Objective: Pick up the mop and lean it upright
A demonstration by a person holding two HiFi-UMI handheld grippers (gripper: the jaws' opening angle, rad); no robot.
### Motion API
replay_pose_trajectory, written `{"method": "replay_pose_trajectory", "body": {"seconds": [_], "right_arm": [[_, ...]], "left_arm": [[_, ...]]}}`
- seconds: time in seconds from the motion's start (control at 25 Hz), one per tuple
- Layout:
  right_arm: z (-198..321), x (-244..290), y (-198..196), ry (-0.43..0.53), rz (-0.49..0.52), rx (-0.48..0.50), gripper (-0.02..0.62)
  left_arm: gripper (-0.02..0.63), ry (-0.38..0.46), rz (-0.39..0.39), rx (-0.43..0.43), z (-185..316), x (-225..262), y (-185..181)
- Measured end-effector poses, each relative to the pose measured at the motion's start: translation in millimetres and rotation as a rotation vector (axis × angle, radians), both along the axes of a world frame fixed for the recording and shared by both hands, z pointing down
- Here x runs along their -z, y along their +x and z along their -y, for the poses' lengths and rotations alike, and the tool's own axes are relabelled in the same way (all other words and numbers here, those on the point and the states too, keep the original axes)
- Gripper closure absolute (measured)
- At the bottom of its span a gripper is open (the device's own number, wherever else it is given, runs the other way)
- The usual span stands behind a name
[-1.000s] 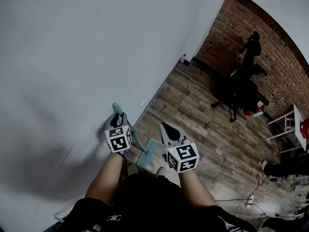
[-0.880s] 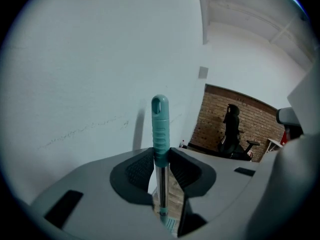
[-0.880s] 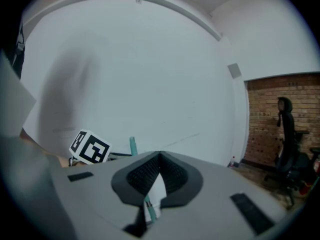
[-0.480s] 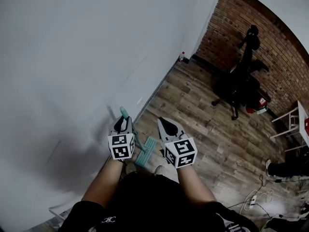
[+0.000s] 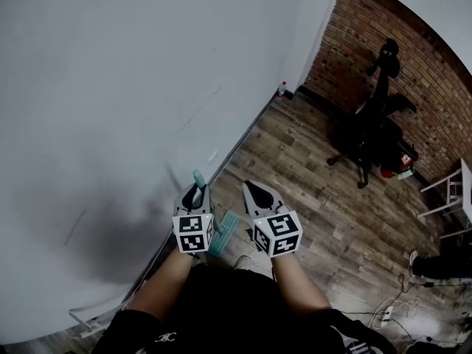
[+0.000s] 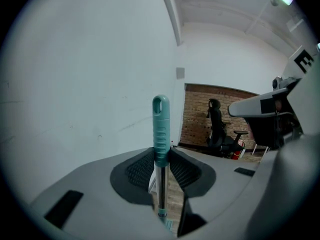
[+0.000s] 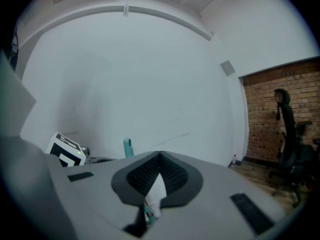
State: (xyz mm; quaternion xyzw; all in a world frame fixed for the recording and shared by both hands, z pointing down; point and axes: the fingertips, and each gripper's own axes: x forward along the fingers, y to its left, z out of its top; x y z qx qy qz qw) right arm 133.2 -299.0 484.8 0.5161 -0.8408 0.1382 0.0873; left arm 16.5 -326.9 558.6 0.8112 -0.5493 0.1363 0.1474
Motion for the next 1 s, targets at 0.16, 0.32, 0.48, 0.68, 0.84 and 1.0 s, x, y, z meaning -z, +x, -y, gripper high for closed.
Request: {"method": "replay_pose_trajectory", "body": {"seconds": [0.16,0.32,0.48,0.68,0.84,1.0], "right_arm": [[5,0,1,0.003,0.008,0.006,0.591],[7,3,2,0.006,0.015,0.009,0.591],[10,3,2,0.004,0.017,0.011,0.591],[12,2,0,0.001,0.016,0.013,0.591],[13,4,-4,0.002,0.015,0.018,0.591],[14,3,-11,0.008,0.010,0.030,0.591]], "left_arm": [[0.508,-0.003,0.008,-0.035,3,-1,6],[0.508,-0.007,-0.008,-0.031,5,2,6],[0.508,0.003,-0.005,-0.016,7,1,4],[0.508,0.004,-0.009,-0.022,8,2,3],[0.508,0.005,-0.009,-0.020,8,2,0],[0.508,0.003,-0.012,-0.004,8,-1,-10]]}}
